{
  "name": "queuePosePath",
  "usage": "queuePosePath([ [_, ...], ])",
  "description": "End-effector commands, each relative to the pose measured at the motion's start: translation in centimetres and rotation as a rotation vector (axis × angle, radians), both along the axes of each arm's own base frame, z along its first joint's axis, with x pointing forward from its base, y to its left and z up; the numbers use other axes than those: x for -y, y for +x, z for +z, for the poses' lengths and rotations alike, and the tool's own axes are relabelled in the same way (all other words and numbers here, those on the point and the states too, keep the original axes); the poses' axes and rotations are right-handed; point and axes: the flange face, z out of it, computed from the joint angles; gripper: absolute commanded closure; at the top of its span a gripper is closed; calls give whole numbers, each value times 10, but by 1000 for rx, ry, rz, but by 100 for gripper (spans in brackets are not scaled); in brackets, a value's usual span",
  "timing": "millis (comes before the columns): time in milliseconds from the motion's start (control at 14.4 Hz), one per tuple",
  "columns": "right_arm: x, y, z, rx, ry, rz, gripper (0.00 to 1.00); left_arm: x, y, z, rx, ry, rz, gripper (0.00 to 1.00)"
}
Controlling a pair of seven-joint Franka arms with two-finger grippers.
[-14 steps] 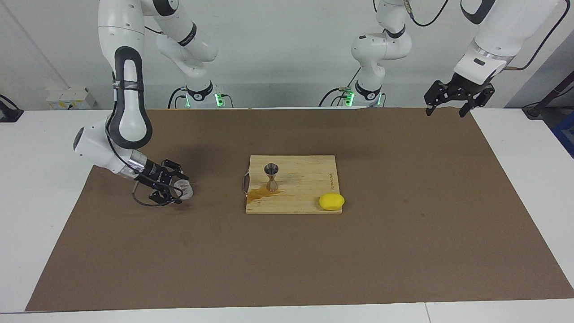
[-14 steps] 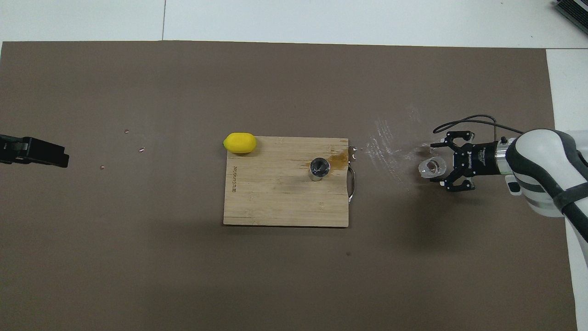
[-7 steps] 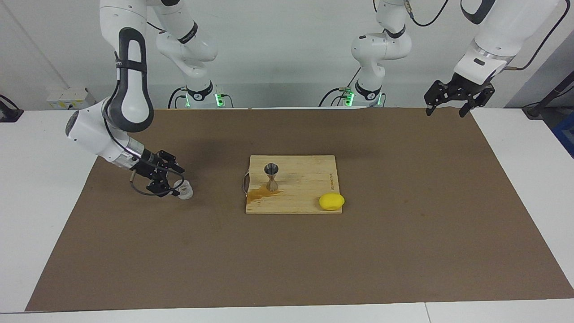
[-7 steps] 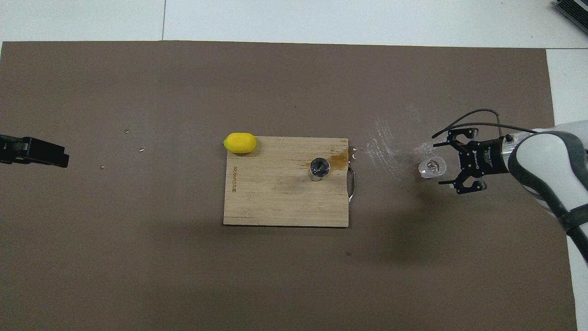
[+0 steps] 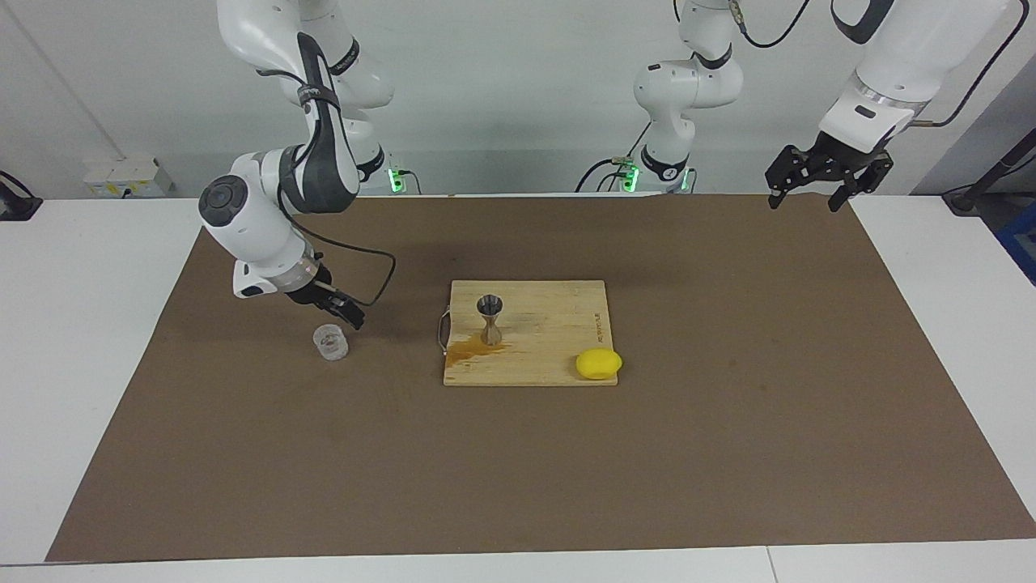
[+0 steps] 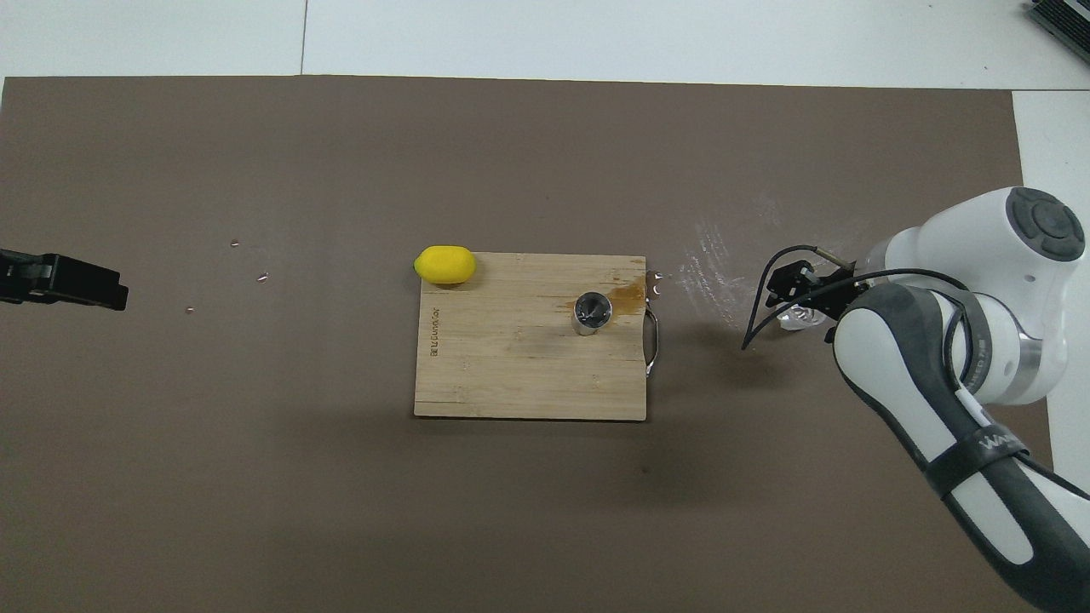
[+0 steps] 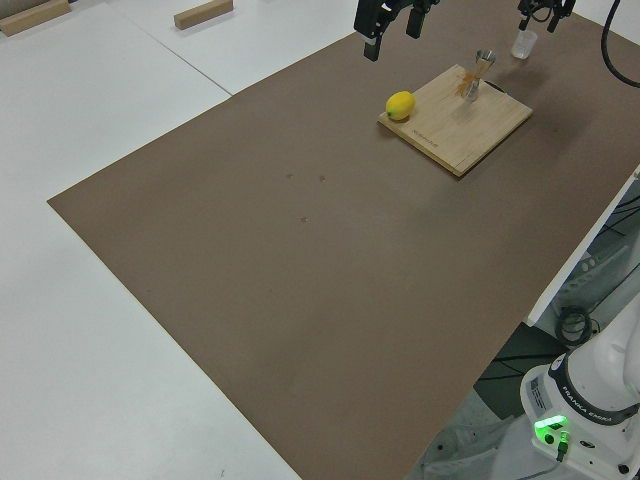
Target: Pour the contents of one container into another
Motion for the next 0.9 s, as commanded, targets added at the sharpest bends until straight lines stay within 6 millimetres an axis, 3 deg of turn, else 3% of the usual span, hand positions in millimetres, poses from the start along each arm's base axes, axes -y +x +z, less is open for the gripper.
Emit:
queuePosePath([
  [0, 17, -3, 42, 76, -85, 201, 0, 0, -3, 0, -10, 2, -9, 0],
  [139, 30, -4, 84, 133, -120, 266, 0, 0, -3, 0, -10, 2, -9, 0],
  [346, 49, 2, 162, 155, -152, 306, 0, 1, -3, 0, -10, 0, -9, 0],
  [485, 53, 6, 210, 158, -142, 295, 0, 1, -4, 1, -9, 0, -9, 0],
  [693, 53, 4, 257, 164, -153, 296, 0, 1, -3, 0, -10, 0, -9, 0],
  [831, 54, 10, 272, 121, -139, 296, 0, 1, -3, 0, -10, 0, -9, 0],
])
